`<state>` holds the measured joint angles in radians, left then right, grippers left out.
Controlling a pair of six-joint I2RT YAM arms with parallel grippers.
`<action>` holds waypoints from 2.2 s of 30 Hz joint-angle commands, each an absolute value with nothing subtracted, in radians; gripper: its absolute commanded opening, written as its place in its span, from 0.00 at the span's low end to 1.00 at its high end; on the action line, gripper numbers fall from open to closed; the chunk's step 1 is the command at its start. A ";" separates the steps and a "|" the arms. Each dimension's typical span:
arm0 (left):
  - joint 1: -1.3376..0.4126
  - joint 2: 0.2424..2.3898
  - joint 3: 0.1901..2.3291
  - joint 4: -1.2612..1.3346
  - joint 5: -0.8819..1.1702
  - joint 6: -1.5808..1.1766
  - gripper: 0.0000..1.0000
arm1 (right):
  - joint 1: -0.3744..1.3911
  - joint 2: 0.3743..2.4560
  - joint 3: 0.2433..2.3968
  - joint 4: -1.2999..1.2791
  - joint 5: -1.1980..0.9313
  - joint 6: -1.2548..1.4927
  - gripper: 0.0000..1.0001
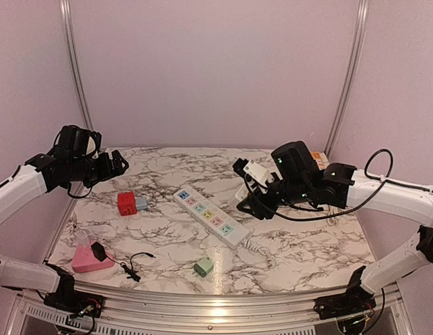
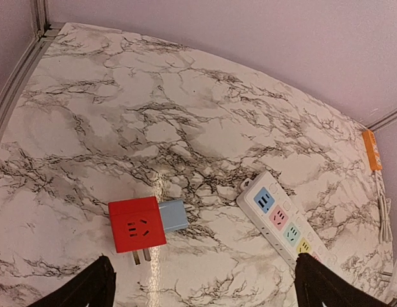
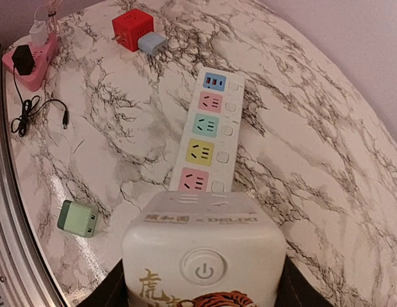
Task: Insert the plug
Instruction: Pass from the left arm to the right, then pass from the right arm to the left
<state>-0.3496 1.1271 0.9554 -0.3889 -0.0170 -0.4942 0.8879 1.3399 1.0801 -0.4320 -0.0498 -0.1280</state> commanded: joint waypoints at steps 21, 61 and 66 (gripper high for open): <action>-0.112 1.208 1.154 -0.780 -0.060 -0.534 0.99 | 0.840 1.366 1.135 -0.400 -0.088 -0.220 0.10; -0.008 1.202 1.224 -0.541 0.101 -0.348 0.99 | 0.647 1.565 1.149 -0.190 -0.536 -0.132 0.10; -0.008 1.163 1.205 -0.552 0.058 -0.320 0.99 | 0.659 1.558 1.097 -0.113 -0.560 -0.092 0.10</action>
